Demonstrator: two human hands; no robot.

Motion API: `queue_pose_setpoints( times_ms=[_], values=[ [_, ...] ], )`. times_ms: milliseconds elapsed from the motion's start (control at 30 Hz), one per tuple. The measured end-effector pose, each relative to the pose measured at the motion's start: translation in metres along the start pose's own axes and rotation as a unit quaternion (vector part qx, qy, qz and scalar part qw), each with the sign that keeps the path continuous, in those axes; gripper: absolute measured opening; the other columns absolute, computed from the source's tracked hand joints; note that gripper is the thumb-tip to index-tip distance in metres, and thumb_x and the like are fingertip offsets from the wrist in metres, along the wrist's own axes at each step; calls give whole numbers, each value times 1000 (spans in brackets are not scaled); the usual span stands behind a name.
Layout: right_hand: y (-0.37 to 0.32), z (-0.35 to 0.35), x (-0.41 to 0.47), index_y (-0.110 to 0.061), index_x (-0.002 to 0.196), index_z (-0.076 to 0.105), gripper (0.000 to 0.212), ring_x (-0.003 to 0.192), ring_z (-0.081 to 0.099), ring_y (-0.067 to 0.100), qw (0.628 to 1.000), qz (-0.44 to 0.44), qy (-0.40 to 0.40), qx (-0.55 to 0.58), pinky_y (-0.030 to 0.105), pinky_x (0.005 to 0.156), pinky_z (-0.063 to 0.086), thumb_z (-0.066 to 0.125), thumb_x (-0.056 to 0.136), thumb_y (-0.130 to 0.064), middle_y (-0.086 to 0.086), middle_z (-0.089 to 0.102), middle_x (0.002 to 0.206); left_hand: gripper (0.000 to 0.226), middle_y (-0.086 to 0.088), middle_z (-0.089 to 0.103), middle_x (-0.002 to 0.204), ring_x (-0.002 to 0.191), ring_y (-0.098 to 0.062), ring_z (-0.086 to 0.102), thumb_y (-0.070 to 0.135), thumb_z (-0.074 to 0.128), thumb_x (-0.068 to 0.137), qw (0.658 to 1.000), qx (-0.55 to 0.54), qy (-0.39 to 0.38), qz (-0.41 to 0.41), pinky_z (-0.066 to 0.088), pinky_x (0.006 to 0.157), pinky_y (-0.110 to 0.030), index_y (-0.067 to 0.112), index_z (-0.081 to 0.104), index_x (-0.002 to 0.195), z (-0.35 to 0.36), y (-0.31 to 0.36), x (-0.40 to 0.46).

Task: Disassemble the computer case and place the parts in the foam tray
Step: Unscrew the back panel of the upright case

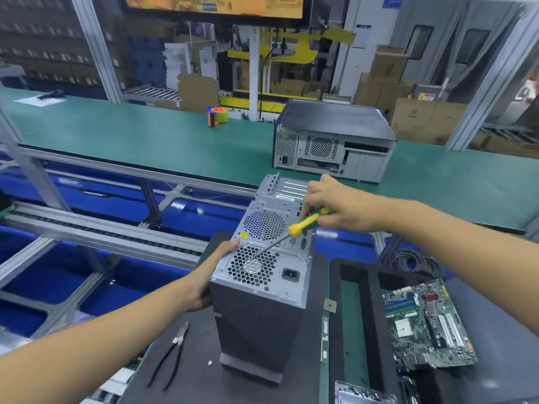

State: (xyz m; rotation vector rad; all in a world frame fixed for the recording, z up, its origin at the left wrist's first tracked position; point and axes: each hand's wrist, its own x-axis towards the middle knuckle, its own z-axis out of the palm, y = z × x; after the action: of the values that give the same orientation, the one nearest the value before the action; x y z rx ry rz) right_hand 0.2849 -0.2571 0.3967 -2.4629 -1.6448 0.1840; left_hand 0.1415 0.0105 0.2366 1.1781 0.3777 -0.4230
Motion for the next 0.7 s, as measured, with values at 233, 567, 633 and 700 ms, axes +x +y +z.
queue_pose_setpoints(
  times_ms=[233, 567, 633, 700],
  values=[
    [6, 31, 5, -33, 104, 61, 28, 97, 37, 21, 998, 25, 2, 64, 32, 86, 30, 62, 93, -7, -2, 50, 98, 50, -8, 62, 143, 129, -33, 62, 53, 61, 97, 988, -125, -2, 88, 56, 99, -50, 43, 54, 145, 10, -4, -7],
    [12, 46, 18, -21, 110, 67, 26, 99, 43, 19, 994, 52, 6, 100, 28, 89, 27, 59, 93, -3, -4, 52, 98, 44, -3, 57, 150, 137, -30, 54, 37, 62, 101, 979, -154, -39, 129, 47, 110, -52, 44, 55, 144, -3, -12, -5],
    [13, 49, 19, -20, 109, 67, 26, 98, 44, 18, 992, 55, 12, 117, 29, 89, 29, 58, 94, -2, -6, 52, 96, 60, -7, 59, 147, 135, -31, 56, 40, 81, 85, 977, -155, -39, 138, 46, 112, -53, 38, 59, 141, -3, -13, -3],
    [11, 49, 22, -21, 107, 68, 26, 99, 47, 17, 987, 63, 20, 148, 33, 88, 37, 57, 95, -1, -5, 54, 96, 78, -14, 60, 145, 134, -35, 57, 41, 91, 74, 978, -153, -33, 140, 42, 115, -56, 26, 57, 143, -1, -12, -2]
  ],
)
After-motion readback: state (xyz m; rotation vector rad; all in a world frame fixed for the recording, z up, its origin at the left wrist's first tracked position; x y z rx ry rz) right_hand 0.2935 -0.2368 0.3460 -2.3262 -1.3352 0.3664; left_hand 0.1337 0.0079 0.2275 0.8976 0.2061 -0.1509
